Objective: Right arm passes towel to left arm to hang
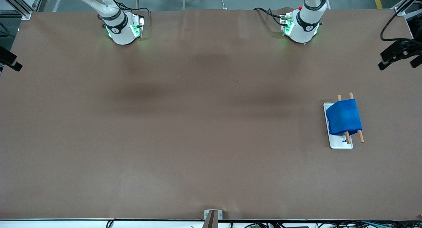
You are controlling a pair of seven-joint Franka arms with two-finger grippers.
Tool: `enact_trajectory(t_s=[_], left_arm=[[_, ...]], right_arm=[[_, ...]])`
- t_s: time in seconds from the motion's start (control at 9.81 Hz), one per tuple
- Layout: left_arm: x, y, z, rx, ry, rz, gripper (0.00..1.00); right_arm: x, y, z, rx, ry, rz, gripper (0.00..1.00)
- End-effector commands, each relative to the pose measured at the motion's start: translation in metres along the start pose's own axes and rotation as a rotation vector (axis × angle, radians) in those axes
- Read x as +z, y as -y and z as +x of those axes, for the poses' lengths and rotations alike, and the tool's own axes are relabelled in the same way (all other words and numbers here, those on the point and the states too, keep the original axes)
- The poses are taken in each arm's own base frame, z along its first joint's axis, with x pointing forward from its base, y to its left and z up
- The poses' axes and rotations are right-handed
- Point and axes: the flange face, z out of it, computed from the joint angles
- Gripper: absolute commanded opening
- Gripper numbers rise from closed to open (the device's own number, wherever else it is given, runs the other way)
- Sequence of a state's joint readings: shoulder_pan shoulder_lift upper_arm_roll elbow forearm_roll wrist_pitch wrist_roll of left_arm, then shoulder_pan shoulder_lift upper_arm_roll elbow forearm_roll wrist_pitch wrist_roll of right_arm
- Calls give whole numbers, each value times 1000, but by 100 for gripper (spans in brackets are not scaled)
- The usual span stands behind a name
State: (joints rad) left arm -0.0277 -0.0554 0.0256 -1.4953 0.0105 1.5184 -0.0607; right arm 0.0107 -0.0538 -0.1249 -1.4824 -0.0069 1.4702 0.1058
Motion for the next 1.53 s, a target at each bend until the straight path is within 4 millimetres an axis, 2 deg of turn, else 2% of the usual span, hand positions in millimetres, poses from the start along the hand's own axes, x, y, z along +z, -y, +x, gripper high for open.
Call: enact_trajectory(t_s=[0.0, 0.31, 0.71, 0.92, 1.43], left_arm=[[21, -1, 20, 0, 66, 11, 100], [23, 2, 21, 0, 70, 10, 100], [30, -6, 13, 44, 121, -39, 100], [37, -4, 14, 41, 126, -28, 99], [41, 0, 19, 35, 111, 1, 99]], right_arm=[[-3, -1, 0, -6, -2, -5, 100], [-3, -1, 0, -6, 1, -6, 100], [-3, -1, 0, -6, 1, -6, 100], [-3, -2, 0, -5, 1, -6, 100], [-3, -2, 0, -6, 0, -6, 100]])
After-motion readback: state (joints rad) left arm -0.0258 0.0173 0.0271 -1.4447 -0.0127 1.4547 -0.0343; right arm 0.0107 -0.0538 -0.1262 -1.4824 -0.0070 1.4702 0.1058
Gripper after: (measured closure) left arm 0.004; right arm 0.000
